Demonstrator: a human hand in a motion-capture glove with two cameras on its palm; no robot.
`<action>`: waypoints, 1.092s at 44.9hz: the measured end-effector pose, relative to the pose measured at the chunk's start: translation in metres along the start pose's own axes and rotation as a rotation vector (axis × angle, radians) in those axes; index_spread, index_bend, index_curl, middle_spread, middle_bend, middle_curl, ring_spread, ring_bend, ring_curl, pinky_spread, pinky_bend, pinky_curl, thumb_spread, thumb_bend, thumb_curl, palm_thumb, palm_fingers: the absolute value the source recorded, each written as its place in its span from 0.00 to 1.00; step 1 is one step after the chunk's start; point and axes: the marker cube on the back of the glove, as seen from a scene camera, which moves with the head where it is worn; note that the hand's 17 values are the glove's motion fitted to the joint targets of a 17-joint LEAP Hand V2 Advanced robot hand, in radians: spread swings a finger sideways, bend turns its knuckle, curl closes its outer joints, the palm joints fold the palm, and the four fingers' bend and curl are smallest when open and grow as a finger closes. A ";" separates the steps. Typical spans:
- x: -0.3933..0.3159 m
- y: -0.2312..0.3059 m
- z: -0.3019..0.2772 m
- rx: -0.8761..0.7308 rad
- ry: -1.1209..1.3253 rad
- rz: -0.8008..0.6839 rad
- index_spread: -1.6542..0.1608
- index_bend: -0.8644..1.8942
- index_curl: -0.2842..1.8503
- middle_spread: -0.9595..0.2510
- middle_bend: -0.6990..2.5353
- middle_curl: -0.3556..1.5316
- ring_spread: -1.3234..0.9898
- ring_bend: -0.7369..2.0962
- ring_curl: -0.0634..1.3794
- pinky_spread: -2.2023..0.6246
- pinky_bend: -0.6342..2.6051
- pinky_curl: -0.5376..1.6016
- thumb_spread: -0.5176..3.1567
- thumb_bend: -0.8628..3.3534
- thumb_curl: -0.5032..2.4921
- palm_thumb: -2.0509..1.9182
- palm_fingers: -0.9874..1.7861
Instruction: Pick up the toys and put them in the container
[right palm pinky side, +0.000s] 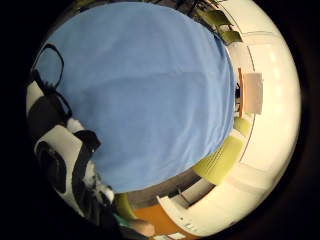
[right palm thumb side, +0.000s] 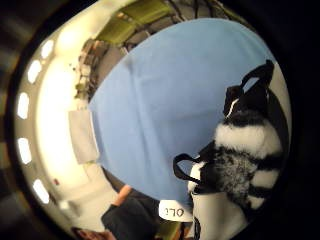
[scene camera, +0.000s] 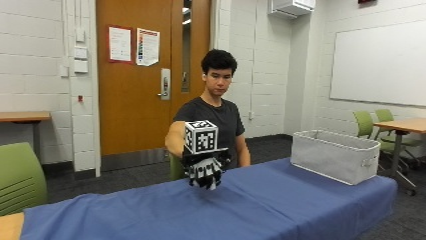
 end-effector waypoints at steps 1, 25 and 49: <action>-0.004 0.000 -0.005 0.004 -0.002 -0.009 0.71 0.45 0.44 0.42 0.44 0.49 0.38 0.65 0.41 0.62 0.48 0.43 0.36 0.26 0.38 0.66 0.75; -0.178 -0.001 -0.185 0.218 0.023 -0.218 0.74 0.55 0.51 0.45 0.48 0.57 0.39 0.66 0.44 0.62 0.47 0.44 0.33 0.25 0.44 0.64 0.78; -0.520 0.063 -0.244 0.360 -0.021 -0.712 0.77 0.56 0.53 0.46 0.48 0.61 0.39 0.67 0.45 0.62 0.47 0.44 0.32 0.25 0.51 0.63 0.77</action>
